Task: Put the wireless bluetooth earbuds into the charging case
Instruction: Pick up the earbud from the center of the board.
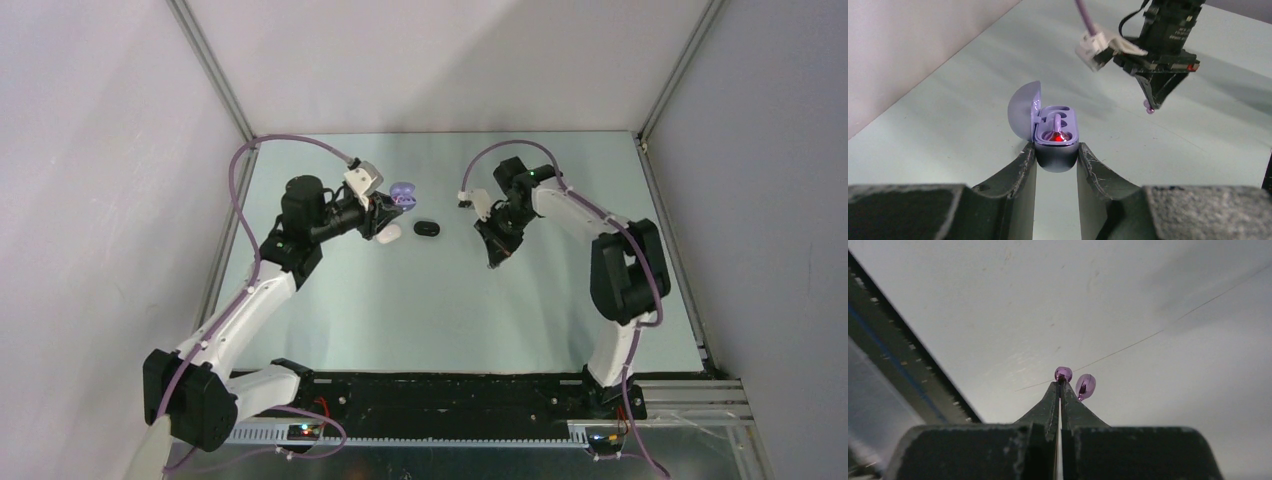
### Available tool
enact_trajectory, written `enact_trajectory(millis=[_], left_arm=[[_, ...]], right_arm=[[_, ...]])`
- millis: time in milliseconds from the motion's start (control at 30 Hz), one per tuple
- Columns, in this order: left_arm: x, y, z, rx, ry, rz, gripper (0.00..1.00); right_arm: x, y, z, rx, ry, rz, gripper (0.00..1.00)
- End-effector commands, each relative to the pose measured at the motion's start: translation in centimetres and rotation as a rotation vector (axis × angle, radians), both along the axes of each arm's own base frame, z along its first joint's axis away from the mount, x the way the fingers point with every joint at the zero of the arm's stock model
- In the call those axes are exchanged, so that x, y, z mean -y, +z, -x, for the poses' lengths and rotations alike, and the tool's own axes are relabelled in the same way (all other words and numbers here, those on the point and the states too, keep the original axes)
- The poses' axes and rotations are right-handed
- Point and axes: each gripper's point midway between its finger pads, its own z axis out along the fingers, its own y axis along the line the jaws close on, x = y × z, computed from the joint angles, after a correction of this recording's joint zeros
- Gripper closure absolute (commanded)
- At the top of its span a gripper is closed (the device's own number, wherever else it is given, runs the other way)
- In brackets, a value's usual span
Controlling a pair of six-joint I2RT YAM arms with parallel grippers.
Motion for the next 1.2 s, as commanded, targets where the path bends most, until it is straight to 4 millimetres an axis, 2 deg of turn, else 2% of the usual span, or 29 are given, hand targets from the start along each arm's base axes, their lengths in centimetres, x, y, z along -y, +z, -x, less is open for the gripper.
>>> enact_trajectory(millis=[0,100,267,633,733,867,1067,1167], left_arm=[[-0.2,1.9,0.0,0.083,-0.008,0.004,1.0],[-0.3,1.8,0.0,0.081,-0.009,-0.004,1.0],[-0.4,1.7,0.1,0.073,-0.001,-0.012,1.0],[-0.6,1.5,0.0,0.05,0.007,-0.031,1.0],[-0.6,1.4,-0.1,0.045,0.005,-0.032,1.0],[-0.5,1.4,-0.2,0.039,0.005,-0.026,1.0],[-0.5,1.3,-0.2,0.036,0.002,-0.025,1.0],[-0.4,1.4,-0.2,0.041,0.003,-0.022,1.0]], right_arm=[[0.8,-0.7,5.0,-0.345,-0.105,0.077,1.0],[1.1,-2.0,5.0,-0.4,-0.089,0.131,1.0],[1.7,-4.4,3.0,-0.407,-0.099,0.213,1.0],[2.8,-7.6,-0.6,-0.47,-0.13,0.185,0.98],[2.7,-7.3,-1.1,-0.473,-0.13,0.145,0.92],[2.0,-6.0,-1.3,-0.481,-0.113,0.055,0.79],[1.4,-3.5,-2.2,-0.429,-0.116,-0.016,0.73],[0.8,-2.3,-1.9,-0.443,-0.153,-0.039,0.71]])
